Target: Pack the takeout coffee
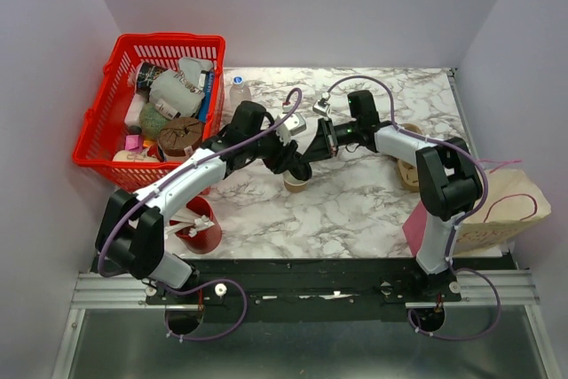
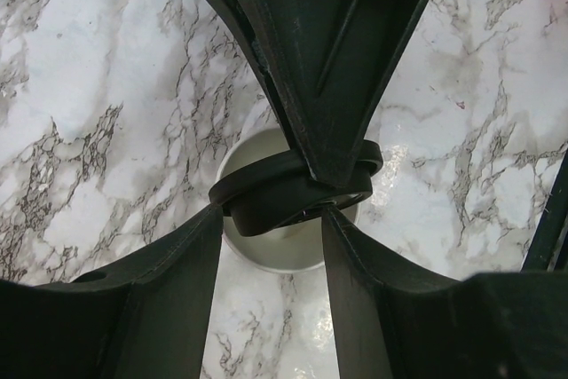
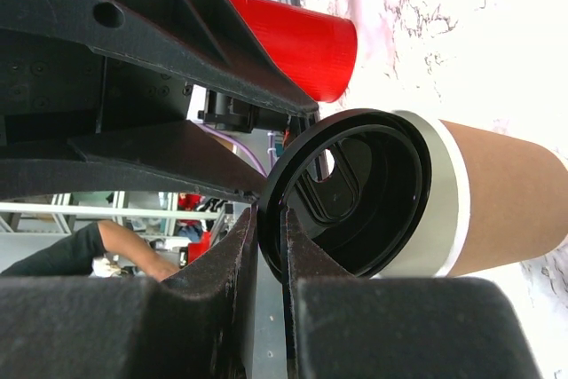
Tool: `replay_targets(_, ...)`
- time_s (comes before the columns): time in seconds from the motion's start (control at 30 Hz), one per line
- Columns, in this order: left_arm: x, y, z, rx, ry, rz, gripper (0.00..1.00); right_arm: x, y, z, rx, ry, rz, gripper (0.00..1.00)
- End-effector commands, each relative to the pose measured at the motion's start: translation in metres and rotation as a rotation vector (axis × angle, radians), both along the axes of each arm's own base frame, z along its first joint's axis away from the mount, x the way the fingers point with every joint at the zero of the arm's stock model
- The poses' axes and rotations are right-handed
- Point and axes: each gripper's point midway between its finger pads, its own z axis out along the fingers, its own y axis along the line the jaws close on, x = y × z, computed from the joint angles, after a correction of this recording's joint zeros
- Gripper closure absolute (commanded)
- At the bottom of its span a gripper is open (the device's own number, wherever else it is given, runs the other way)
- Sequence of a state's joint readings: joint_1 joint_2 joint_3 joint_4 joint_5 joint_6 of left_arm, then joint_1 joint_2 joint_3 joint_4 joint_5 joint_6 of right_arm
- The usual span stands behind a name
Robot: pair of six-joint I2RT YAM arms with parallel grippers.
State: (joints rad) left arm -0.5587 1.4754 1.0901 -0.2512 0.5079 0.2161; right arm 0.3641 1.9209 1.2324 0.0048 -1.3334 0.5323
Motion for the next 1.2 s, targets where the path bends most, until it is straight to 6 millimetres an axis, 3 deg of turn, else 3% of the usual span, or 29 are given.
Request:
replay_targets(0.0,0.008,-0.008,0.011,-0.025,-0.044,-0.005,0.44,0.004,-0.003,-0.012,-0.014,0.017,-0.02,0.8)
replay_targets(1.17,0.005,-0.011,0.001,-0.033,-0.007,-0.012,0.44,0.014,-0.008,-0.023,-0.074,-0.002,-0.064,0.6)
